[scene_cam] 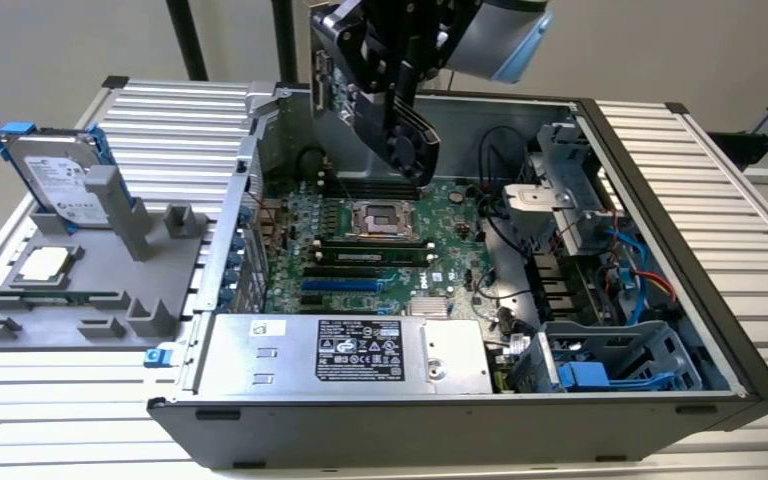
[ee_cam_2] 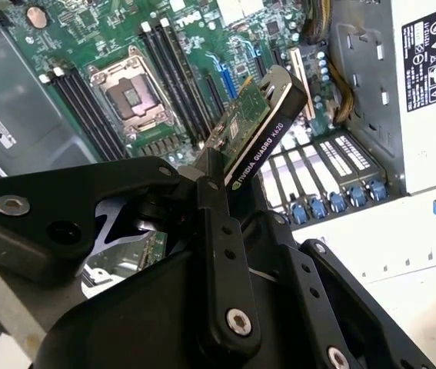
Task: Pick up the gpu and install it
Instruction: 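Insert the gpu into the slot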
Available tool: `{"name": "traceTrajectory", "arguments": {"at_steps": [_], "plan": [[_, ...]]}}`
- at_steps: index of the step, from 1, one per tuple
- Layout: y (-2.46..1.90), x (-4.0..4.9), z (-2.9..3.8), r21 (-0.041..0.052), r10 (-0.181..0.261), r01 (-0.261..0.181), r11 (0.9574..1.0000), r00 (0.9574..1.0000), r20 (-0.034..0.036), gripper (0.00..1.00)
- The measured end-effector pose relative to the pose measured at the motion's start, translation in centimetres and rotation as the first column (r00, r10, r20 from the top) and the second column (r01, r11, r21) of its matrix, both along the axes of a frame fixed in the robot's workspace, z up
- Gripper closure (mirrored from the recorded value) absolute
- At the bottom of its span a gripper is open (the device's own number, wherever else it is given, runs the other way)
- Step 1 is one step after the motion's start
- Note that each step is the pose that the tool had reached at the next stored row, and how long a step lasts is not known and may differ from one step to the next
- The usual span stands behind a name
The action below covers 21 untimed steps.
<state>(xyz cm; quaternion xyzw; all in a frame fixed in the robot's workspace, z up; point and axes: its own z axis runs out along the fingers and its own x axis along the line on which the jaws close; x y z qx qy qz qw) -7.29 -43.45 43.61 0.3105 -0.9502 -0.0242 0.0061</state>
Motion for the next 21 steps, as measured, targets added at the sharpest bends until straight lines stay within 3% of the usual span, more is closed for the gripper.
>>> {"name": "traceTrajectory", "arguments": {"at_steps": [11,21], "plan": [[0.0,0.0,0.06,-0.0001,0.065,-0.065,0.9979,0.9979,-0.0001,1.0],[0.0,0.0,0.07,-0.0001,0.131,-0.131,0.9914,0.9914,-0.0001,1.0]]}}
